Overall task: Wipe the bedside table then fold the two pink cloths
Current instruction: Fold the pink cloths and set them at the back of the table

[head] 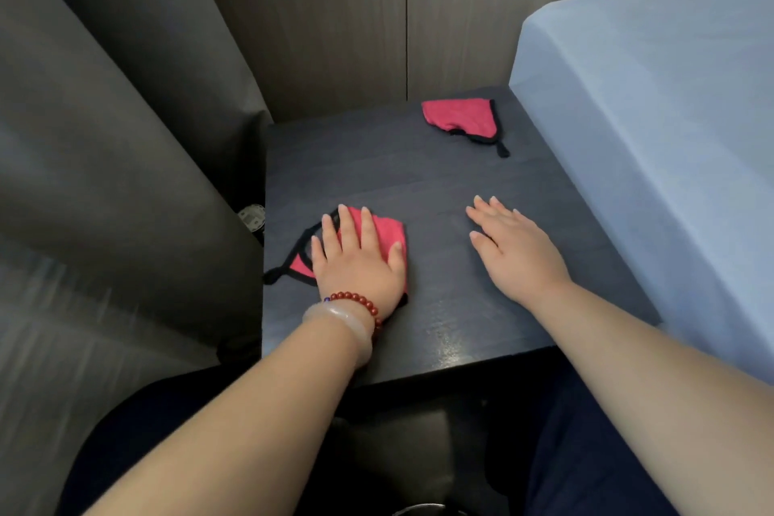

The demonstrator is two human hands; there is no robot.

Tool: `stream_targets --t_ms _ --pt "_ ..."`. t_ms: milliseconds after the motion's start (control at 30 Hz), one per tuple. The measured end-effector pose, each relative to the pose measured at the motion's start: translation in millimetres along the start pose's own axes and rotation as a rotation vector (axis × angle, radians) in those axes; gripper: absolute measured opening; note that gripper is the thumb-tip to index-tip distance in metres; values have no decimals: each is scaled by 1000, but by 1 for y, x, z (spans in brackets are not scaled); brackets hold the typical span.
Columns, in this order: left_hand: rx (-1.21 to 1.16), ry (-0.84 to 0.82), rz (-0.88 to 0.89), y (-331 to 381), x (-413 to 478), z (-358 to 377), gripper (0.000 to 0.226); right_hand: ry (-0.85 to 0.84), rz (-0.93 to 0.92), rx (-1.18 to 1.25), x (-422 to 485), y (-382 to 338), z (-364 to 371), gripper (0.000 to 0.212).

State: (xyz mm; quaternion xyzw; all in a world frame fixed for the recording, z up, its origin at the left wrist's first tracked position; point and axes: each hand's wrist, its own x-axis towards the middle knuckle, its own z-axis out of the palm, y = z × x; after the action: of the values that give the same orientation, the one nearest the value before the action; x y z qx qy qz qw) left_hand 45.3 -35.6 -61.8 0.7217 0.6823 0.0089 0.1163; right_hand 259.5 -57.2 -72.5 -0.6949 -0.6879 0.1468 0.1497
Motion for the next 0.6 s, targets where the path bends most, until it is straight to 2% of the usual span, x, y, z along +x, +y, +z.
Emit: stream_targets --t_ms 67,133,167,267,333,433,500,600 --pt "-182 6 99 -6 -14 -7 62 -7 -1 -13 -1 -1 -1 48" --pt "-372 93 161 -28 -16 -21 54 -5 -4 -44 -3 -2 -1 52" --pt "-394 156 156 -42 -15 -28 53 5 -9 -63 -5 -5 -2 54" --pt "-242 225 105 -82 -8 -39 52 88 -79 -92 -16 -29 -1 62" --pt "-114 161 132 -93 -4 -42 54 116 -152 -38 -25 -63 9 66" --pt "-7 21 187 -92 -2 -39 56 33 -203 -11 -35 -109 30 69" --pt "30 -25 202 -91 -4 -35 56 23 -190 0 -35 -117 41 60" --pt "4 0 183 -92 -5 -34 53 167 -189 41 -30 -104 46 27"
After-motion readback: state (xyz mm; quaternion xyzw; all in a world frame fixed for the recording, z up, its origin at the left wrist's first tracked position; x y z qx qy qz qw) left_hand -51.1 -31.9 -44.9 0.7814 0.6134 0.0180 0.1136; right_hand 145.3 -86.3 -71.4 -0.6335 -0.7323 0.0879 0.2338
